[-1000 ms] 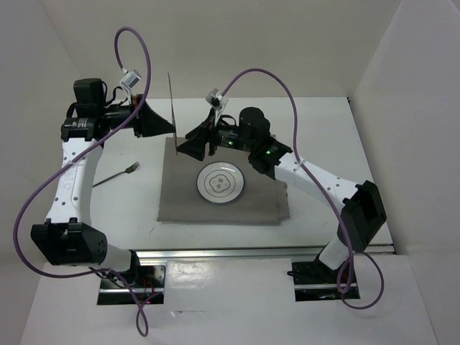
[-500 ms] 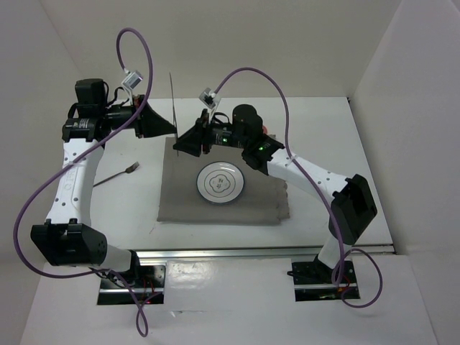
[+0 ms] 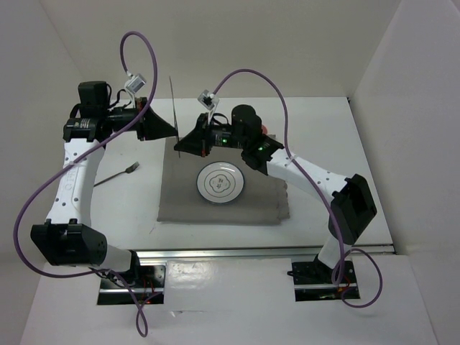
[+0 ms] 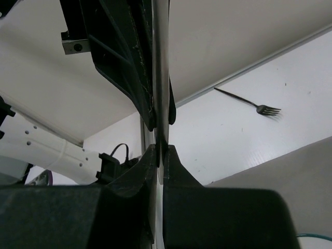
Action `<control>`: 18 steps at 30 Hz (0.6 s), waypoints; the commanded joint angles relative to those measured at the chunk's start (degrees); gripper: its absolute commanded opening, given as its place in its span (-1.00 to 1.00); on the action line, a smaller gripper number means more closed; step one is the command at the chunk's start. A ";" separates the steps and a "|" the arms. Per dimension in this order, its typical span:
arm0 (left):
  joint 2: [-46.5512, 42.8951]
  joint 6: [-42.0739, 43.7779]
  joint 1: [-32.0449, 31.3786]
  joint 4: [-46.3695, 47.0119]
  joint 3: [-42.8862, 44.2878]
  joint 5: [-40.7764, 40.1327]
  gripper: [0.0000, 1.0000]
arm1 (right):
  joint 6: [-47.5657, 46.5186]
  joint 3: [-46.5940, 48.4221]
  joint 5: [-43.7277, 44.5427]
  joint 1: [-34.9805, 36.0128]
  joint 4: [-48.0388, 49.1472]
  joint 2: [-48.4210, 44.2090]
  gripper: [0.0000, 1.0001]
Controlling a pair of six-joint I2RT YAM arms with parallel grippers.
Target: Set the dinner table for one person
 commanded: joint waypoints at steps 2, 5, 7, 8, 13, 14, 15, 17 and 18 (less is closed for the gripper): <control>-0.39 5.07 -0.41 -4.48 2.26 -1.24 -0.75 | -1.30 4.48 4.03 0.82 -1.16 -1.00 -1.00; -0.39 6.40 -0.41 -5.11 2.27 -3.35 -0.17 | -2.80 5.72 7.63 0.82 -8.36 -1.61 -1.00; -0.39 6.41 -0.41 -5.11 1.74 -4.05 0.07 | -3.50 6.42 12.18 1.43 -14.32 -2.22 -1.00; -0.39 6.41 -0.41 -5.11 1.74 -4.67 0.13 | -3.50 6.42 13.60 1.43 -16.01 -2.23 -1.00; -0.39 6.93 -0.41 -5.63 1.82 -8.61 0.31 | -1.92 6.33 23.25 1.43 -27.59 -3.46 -1.00; -0.39 6.93 -0.41 -5.63 2.35 -8.63 0.31 | -1.92 6.94 24.85 1.43 -30.59 -3.46 -1.00; -0.39 6.93 -0.41 -6.24 2.87 -11.59 0.31 | -1.05 7.64 26.43 1.43 -33.84 -2.93 -1.00; -0.39 6.93 0.11 -6.77 3.66 -15.72 0.31 | 0.71 8.27 30.38 1.43 -43.56 -2.93 -1.00; -0.39 6.41 0.12 -6.78 4.19 -22.19 0.31 | 1.50 7.74 31.36 1.43 -46.41 -2.93 -1.00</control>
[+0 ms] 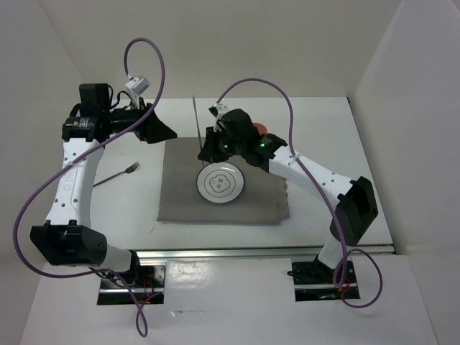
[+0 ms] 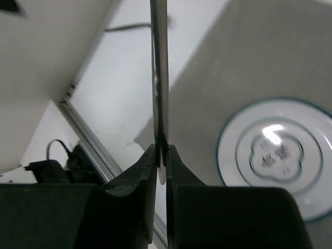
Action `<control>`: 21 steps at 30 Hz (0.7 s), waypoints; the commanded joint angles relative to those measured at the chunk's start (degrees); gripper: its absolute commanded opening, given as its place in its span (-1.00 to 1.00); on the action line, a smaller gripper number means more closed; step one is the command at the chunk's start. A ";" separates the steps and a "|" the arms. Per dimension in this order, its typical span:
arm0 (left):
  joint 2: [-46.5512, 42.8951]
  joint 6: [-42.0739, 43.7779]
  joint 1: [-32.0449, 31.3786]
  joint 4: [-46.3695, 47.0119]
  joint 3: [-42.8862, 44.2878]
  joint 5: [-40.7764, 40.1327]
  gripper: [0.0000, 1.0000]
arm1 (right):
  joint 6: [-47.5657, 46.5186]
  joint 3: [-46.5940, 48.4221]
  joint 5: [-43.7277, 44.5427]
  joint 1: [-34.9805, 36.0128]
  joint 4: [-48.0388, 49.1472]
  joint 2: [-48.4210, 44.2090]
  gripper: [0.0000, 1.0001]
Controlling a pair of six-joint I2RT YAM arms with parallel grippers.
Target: Set the dinner table for one person
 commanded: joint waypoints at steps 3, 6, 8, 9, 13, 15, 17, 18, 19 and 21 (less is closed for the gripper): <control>-0.39 0.50 0.20 -0.99 3.19 -25.66 0.31 | 5.34 -1.11 9.85 0.56 -23.30 -4.40 -1.00; -0.39 1.55 2.04 -1.69 1.19 -33.46 0.31 | 8.94 -5.86 13.88 1.17 -32.62 -5.72 -1.00; -0.39 1.56 2.83 -2.30 -0.14 -36.46 0.28 | 10.62 -8.33 15.29 1.17 -37.79 -6.34 -1.00; -0.39 2.08 2.84 -2.30 -1.54 -37.08 0.28 | 11.24 -9.65 15.30 1.17 -38.61 -6.34 -1.00; -0.39 2.08 3.45 -2.30 -3.65 -37.79 0.28 | 13.43 -16.24 16.09 1.17 -40.37 -7.57 -1.00; -0.39 2.08 3.45 -2.83 -4.19 -37.18 0.26 | 13.44 -16.78 17.49 1.17 -40.37 -7.57 -1.00; 0.22 2.08 3.45 -2.83 -4.72 -37.17 0.26 | 13.44 -17.31 18.29 1.17 -40.37 -6.87 -1.00; 0.22 2.08 3.45 -3.44 -4.72 -37.17 0.26 | 13.44 -17.31 18.29 0.48 -40.98 -6.26 -1.00; 0.22 2.08 3.45 -3.45 -4.72 -37.17 0.26 | 13.44 -17.31 18.29 -0.49 -40.99 -4.95 -1.00; 0.22 2.70 3.45 -4.06 -4.72 -37.17 0.26 | 13.44 -17.92 18.29 -1.54 -40.03 -4.06 -1.00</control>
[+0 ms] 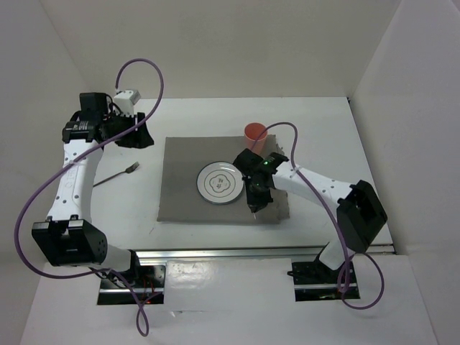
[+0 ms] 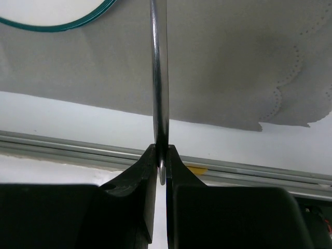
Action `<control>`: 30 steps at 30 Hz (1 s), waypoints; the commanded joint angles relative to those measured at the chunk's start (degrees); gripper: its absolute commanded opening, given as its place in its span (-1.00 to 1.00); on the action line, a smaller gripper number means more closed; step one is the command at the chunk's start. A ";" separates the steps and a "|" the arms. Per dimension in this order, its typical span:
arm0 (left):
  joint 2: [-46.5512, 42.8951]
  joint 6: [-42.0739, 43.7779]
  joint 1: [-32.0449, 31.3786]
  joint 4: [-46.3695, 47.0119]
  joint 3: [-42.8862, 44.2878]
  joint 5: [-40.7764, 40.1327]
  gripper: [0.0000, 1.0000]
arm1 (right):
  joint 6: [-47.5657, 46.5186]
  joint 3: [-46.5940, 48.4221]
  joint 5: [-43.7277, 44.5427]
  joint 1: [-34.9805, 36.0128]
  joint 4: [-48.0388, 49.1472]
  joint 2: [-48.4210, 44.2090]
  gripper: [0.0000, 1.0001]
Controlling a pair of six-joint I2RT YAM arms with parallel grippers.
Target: Set the dinner table for one person
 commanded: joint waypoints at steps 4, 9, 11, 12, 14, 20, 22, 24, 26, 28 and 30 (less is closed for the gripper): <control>0.00 1.70 0.00 -0.43 -1.31 -0.89 0.26 | -1.28 -0.70 -1.05 -4.71 3.97 1.11 -1.00; -0.52 2.84 0.00 -0.43 -1.84 -2.12 0.26 | -4.26 -0.71 -3.09 -8.76 7.76 5.23 -1.00; -0.52 2.84 0.00 -0.43 -1.84 -2.65 0.26 | -5.06 1.04 -4.05 -9.29 8.29 7.42 -1.00; -0.52 2.84 0.00 -0.43 -2.45 -2.65 0.26 | -5.76 1.84 -4.58 -9.29 8.29 8.31 -1.00; -0.52 2.84 0.00 -0.43 -2.46 -2.65 0.26 | -5.77 2.98 -5.11 -9.29 8.29 10.59 -1.00; 0.00 4.51 0.00 -0.96 -1.93 -2.65 0.26 | -5.77 3.52 -5.64 -11.13 9.60 12.70 -1.00; 0.00 4.51 0.00 -0.96 -1.93 -2.65 0.26 | -5.77 4.13 -5.64 -11.84 9.60 13.24 -1.00; 0.00 5.03 0.00 -0.96 -1.93 -2.65 0.26 | -5.77 4.13 -6.34 -11.84 9.60 13.24 -1.00; 0.00 5.04 0.00 -0.96 -1.93 -2.65 0.26 | -5.77 4.13 -6.87 -11.84 10.13 13.24 -1.00; 0.00 5.04 0.00 -0.96 -1.93 -2.65 0.26 | -5.77 3.60 -7.49 -11.84 10.13 13.24 -0.80; 0.53 5.04 0.00 -1.49 -1.93 -2.65 0.26 | -5.24 3.00 -8.02 -11.84 10.13 13.24 -0.48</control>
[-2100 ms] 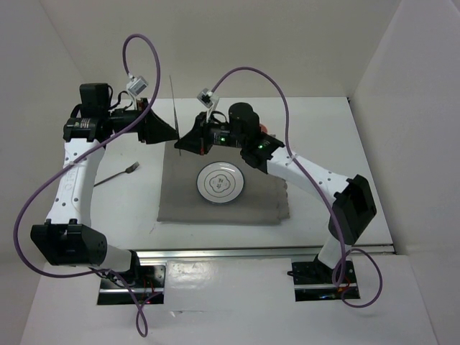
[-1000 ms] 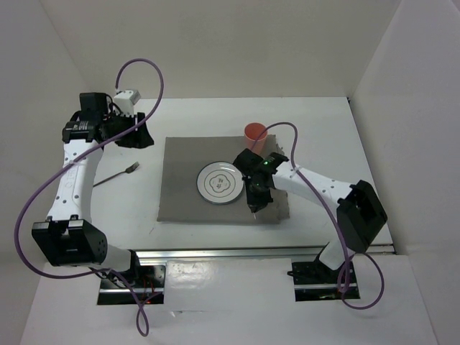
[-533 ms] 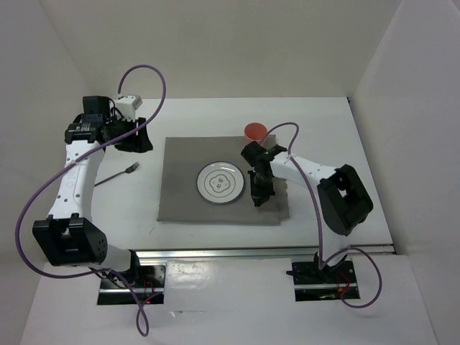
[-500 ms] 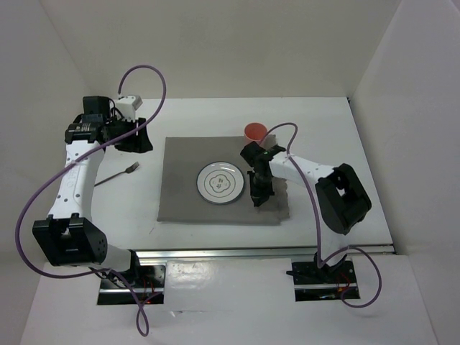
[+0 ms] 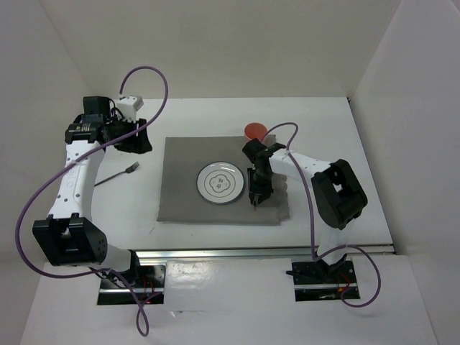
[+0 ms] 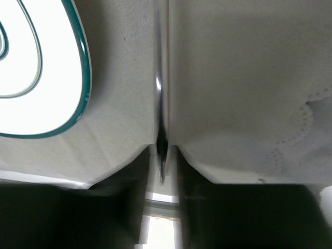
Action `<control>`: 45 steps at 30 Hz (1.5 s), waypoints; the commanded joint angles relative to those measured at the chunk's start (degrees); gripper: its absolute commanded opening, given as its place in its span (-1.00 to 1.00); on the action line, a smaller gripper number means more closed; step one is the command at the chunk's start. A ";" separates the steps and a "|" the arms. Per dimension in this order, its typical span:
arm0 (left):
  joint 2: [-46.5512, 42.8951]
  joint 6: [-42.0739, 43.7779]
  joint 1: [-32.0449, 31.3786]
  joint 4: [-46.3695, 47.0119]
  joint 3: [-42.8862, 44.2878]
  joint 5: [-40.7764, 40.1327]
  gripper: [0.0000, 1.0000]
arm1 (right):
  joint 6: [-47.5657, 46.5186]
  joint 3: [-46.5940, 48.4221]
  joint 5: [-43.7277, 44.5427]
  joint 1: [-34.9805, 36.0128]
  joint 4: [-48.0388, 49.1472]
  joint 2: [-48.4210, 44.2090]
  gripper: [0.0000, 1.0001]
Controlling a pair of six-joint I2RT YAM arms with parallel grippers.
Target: Set the dinner table for one person
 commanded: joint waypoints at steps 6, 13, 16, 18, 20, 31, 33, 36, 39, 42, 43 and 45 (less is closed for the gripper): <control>0.51 3.86 0.00 -0.53 -0.05 -2.98 0.26 | 0.99 1.22 0.71 -0.01 0.28 -1.28 0.18; 5.52 25.71 0.00 7.36 -8.64 -24.68 0.13 | 1.00 4.73 1.33 -0.01 -3.59 -6.72 0.20; 5.00 42.85 0.52 23.50 -21.29 -34.70 0.05 | 1.00 7.72 1.85 -0.01 -4.39 -9.53 0.23; 6.56 52.54 2.01 29.86 -25.45 -34.12 0.01 | 0.47 8.86 1.86 -0.01 -4.39 -10.59 0.23; 11.81 55.28 3.59 26.65 -21.10 -32.09 0.01 | -0.05 8.87 2.65 -0.01 -3.87 -11.47 0.25; 25.72 63.10 8.61 20.40 -12.09 -28.75 0.15 | -4.71 11.66 0.28 -0.01 -4.82 -8.50 0.27; 27.04 64.25 9.85 16.99 -11.48 -26.30 0.17 | -4.72 15.00 0.28 -0.01 -6.58 -6.13 0.27; 29.25 63.73 10.46 13.11 -9.99 -24.97 0.15 | -5.24 17.91 0.80 -0.01 -7.90 -4.37 0.27; 30.04 64.25 12.65 10.11 -9.11 -21.63 0.15 | -5.24 19.85 0.80 -0.01 -7.38 -3.84 0.30; 31.35 64.25 12.66 14.13 -10.33 -22.94 0.15 | -5.24 21.42 0.10 0.51 -7.38 -2.35 0.30; 32.84 64.25 12.66 14.15 -9.55 -22.94 0.15 | -5.24 22.04 -0.51 0.52 -8.16 -1.21 0.30; 34.69 62.59 12.66 11.88 -7.53 -21.72 0.12 | -5.77 24.06 -0.52 0.52 -9.66 -0.15 0.30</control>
